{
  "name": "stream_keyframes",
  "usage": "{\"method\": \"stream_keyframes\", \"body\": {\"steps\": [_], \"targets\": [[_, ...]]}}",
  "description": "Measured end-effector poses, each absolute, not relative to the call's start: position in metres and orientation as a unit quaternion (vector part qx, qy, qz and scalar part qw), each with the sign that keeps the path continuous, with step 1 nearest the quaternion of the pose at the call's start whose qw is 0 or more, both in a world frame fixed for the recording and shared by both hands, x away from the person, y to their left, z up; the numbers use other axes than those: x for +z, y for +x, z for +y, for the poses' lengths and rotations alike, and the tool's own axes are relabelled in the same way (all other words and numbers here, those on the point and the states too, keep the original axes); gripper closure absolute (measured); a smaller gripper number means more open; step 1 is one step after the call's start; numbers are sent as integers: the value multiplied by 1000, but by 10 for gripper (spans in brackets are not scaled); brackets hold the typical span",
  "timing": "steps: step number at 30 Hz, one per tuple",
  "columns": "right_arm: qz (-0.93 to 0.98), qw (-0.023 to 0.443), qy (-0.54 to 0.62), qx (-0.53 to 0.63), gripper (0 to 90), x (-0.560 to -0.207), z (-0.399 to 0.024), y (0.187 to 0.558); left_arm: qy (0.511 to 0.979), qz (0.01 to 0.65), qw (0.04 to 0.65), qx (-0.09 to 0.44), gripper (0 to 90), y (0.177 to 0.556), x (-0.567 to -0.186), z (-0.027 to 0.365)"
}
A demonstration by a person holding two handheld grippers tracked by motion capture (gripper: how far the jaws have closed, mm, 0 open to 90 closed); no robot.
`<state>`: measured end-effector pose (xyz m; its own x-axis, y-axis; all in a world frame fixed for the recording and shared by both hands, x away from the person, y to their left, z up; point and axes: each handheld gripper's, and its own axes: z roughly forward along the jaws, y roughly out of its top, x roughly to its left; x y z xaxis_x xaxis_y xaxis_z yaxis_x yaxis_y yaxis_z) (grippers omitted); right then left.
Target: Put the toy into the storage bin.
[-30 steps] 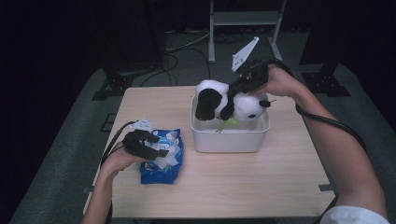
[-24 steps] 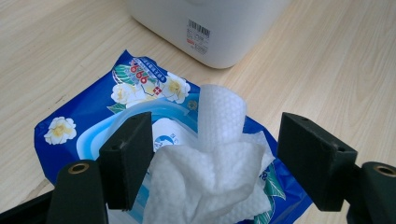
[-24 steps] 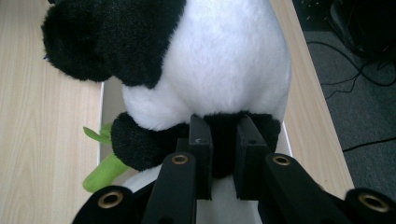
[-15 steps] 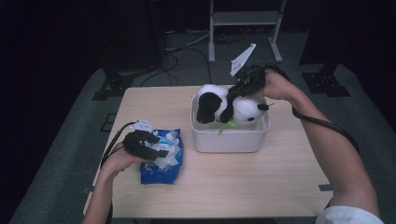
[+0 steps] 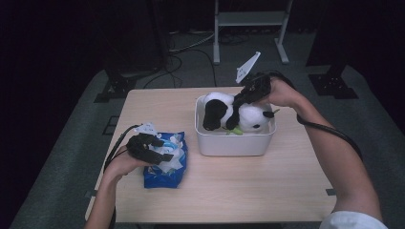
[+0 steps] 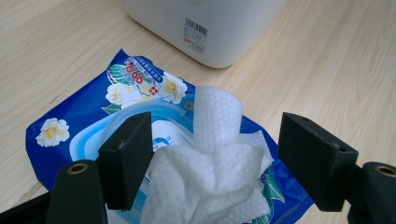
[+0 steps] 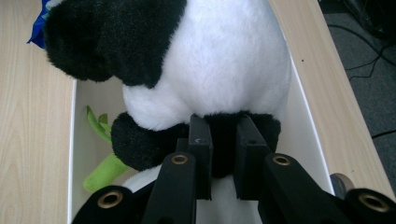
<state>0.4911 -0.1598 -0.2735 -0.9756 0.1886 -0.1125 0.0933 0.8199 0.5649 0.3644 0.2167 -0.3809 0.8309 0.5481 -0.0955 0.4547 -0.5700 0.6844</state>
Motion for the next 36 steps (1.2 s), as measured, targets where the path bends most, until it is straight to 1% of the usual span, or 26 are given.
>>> {"method": "stream_keyframes", "body": {"steps": [13, 24, 33, 36], "targets": [[953, 72, 77, 286, 795, -290, -154, 500, 883, 288, 365, 63, 256, 363, -382, 221], [953, 73, 82, 284, 794, -301, -153, 509, 883, 290, 365, 63, 256, 363, -382, 222], [957, 78, 74, 268, 792, -319, -148, 510, 884, 290, 362, 61, 254, 362, -382, 221], [962, 77, 71, 253, 789, -330, -145, 510, 883, 291, 364, 60, 254, 362, -382, 221]]}}
